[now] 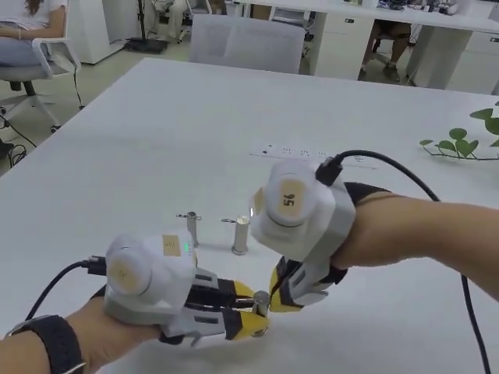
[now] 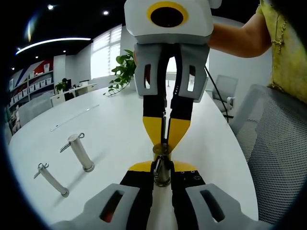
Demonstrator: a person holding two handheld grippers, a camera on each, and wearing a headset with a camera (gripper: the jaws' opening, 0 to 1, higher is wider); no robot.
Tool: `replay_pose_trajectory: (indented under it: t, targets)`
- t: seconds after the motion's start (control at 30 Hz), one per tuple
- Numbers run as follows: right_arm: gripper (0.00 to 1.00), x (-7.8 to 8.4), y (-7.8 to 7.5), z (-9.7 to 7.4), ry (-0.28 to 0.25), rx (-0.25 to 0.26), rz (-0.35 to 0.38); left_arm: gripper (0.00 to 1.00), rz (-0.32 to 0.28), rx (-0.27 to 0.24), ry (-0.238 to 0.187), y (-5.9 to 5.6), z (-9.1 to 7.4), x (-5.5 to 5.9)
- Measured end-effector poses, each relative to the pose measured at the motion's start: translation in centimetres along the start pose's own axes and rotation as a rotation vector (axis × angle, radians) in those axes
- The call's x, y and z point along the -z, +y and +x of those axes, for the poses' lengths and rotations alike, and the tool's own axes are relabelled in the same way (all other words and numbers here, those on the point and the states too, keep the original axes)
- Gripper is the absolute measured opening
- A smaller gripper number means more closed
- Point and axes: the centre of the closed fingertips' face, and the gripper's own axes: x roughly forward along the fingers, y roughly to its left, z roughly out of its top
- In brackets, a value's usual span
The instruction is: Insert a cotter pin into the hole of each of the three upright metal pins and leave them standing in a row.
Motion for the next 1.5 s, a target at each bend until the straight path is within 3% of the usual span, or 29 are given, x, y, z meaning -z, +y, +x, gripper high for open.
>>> replay_pose_trajectory:
  t: [0.47,0.83,1.17,1.5]
  targets:
    - [0.04,0.16,-0.06,-0.12,-0.001,-0.005,0.005,0.11,-0.004,0.002,0.001,0.03,0.14,-0.05]
    - [0.16,0.05,0.09,-0.38,-0.022,-0.008,0.005,0.11,-0.003,0.003,-0.001,0.03,0.20,-0.09]
    - [0.18,0.43,0.25,-0.66,-0.044,-0.002,0.020,0.12,-0.010,0.001,-0.005,-0.04,0.14,-0.08]
    - [0.20,-0.38,0.42,-0.66,-0.097,0.006,0.026,0.26,-0.075,-0.007,-0.020,0.27,-0.55,-0.02]
